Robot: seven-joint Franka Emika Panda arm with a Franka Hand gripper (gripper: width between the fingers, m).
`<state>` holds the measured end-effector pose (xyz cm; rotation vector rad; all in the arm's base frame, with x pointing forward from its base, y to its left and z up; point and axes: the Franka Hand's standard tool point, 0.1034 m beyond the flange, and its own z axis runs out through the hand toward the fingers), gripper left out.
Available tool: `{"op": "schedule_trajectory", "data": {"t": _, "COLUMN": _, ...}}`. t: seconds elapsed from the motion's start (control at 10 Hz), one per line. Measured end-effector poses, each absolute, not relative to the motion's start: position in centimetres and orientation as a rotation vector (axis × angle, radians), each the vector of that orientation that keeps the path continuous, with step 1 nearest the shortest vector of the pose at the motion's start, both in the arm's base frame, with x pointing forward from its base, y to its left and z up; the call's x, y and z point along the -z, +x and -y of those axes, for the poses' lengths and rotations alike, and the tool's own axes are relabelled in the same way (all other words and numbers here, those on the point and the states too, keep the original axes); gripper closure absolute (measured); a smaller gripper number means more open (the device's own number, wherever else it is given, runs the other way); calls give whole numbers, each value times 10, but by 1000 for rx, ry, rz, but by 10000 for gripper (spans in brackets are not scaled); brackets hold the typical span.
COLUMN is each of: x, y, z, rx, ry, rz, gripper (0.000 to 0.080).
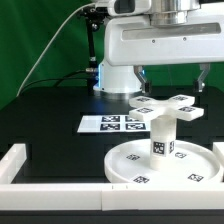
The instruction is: Assemble round table
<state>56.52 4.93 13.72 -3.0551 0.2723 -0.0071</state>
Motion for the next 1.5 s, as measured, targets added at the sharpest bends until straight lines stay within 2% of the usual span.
{"op": "schedule_trajectory", "data": {"t": 0.2, "x": -130, "y": 564, "z": -43, "rx": 16, "ry": -3080, "rz": -13, "gripper": 151}}
{"op": "schedule_trajectory", "data": {"t": 1.1, "x": -106, "y": 565, "z": -42, "rx": 7, "ry": -3079, "rz": -103, "gripper": 151}}
{"op": "schedule_trajectory", "data": {"t": 1.2, "x": -106, "y": 564, "z": -42, "rx": 5, "ry": -3077, "rz": -146, "gripper": 274}}
{"op": "schedule_trajectory", "data": {"t": 1.3, "x": -106, "y": 565, "z": -40, "rx": 5, "ry": -3077, "rz": -175, "gripper": 360}}
{"op": "schedule_trajectory", "data": {"t": 1.5, "x": -106, "y": 565, "z": -40, "rx": -1, "ry": -3056, "rz": -388, "gripper": 360}}
